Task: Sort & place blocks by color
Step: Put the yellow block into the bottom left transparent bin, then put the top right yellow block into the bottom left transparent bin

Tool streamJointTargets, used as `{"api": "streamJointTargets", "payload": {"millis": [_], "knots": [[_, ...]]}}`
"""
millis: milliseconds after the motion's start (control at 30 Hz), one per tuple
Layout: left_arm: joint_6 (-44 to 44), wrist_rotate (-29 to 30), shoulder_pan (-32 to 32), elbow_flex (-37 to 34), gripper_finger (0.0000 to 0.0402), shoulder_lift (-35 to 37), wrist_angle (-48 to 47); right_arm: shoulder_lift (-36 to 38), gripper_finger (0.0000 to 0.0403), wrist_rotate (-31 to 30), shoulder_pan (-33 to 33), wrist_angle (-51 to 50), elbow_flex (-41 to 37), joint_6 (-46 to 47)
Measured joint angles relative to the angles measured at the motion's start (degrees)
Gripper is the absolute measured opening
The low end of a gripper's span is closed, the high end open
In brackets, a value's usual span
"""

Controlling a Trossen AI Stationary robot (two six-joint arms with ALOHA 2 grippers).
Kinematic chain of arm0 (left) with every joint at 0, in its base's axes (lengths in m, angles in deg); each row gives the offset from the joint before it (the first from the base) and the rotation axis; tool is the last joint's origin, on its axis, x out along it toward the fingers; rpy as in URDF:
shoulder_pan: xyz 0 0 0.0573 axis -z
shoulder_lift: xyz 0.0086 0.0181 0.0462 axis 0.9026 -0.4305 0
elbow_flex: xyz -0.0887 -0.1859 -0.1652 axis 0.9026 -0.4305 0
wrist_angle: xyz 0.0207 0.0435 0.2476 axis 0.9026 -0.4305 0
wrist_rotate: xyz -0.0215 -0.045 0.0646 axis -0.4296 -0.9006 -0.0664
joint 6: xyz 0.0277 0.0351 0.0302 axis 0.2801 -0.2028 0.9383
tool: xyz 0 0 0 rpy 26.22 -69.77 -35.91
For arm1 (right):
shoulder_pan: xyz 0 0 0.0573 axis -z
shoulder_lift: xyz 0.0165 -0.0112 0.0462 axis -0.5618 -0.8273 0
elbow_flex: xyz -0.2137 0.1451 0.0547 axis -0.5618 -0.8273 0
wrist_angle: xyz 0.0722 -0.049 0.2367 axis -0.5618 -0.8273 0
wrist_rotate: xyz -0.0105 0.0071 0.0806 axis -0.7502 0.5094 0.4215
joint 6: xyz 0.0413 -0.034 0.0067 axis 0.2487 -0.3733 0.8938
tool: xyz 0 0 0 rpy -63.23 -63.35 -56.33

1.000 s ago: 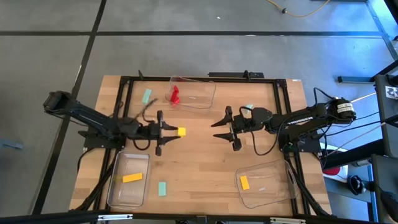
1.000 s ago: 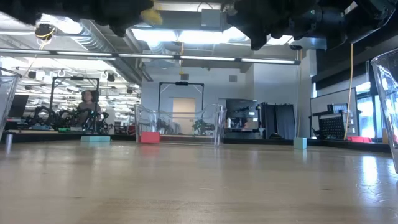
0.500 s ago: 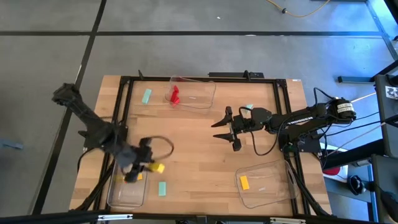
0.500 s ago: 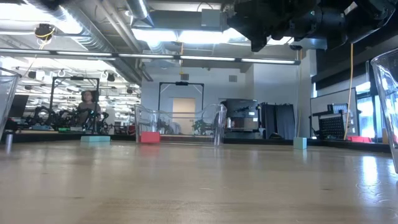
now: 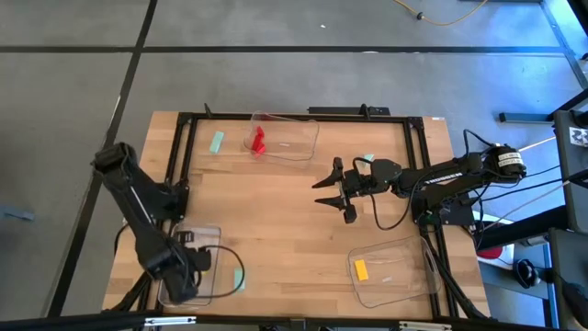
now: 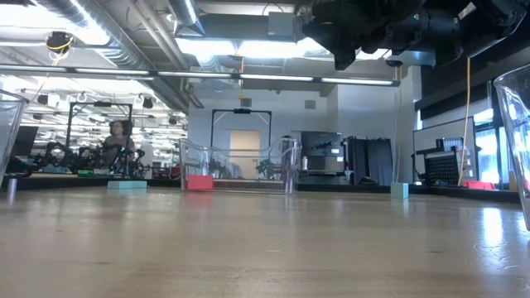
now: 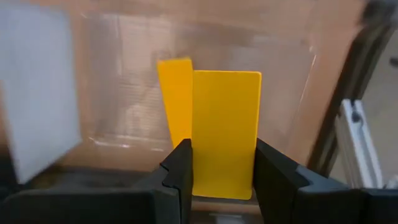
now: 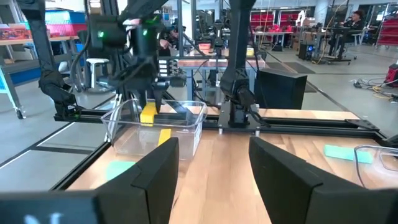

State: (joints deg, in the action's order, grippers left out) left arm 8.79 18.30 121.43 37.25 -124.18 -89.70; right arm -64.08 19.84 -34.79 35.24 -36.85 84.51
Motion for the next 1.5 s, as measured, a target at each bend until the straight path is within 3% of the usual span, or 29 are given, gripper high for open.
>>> {"api": "streamJointTargets", "payload": {"millis": [400,600,733,867,967,1033,1100,1300,1400,1500], "knots": [[1.9,-1.9,1.2,0.0,0.0118,-7.8,0.5,0.0,0.0198,0.0,0.0,0.4,0.0,-0.2],[-2.7,-1.3,0.0,0.0,0.0193,-7.9,-0.6,0.0,0.0198,0.0,0.0,0.4,0.0,-0.1],[-2.5,-4.8,-2.0,0.0,0.0234,-7.6,-0.6,0.0,0.0198,0.0,0.0,0.4,0.0,-0.1],[0.4,-9.7,-4.6,0.0,0.0256,-5.4,-0.6,0.0,0.0198,0.0,0.0,0.4,0.0,-0.2],[0.6,-9.4,-6.7,0.7,0.0258,-1.6,-1.2,0.0,0.0198,0.0,0.0,0.4,0.0,-0.1],[0.7,-6.3,-7.8,2.4,0.0257,1.7,-2.7,0.0,0.0198,0.0,0.0,0.4,0.0,-0.2],[1.9,0.7,-8.4,4.6,0.0257,5.3,-4.8,0.0,0.0198,0.0,0.0,0.4,0.0,-0.2],[19.5,34.2,-10.9,7.1,0.0257,15.9,-1.5,0.0,0.0198,0.0,0.0,0.4,0.0,-0.3],[32.7,40.2,-15.6,3.8,0.0257,20.6,6.6,0.0,0.0198,0.0,0.0,0.4,0.0,-0.3],[45.8,39.7,-21.9,-3.7,0.0257,25.0,20.5,0.0,0.0198,0.0,0.0,0.4,0.0,-0.3]]}}
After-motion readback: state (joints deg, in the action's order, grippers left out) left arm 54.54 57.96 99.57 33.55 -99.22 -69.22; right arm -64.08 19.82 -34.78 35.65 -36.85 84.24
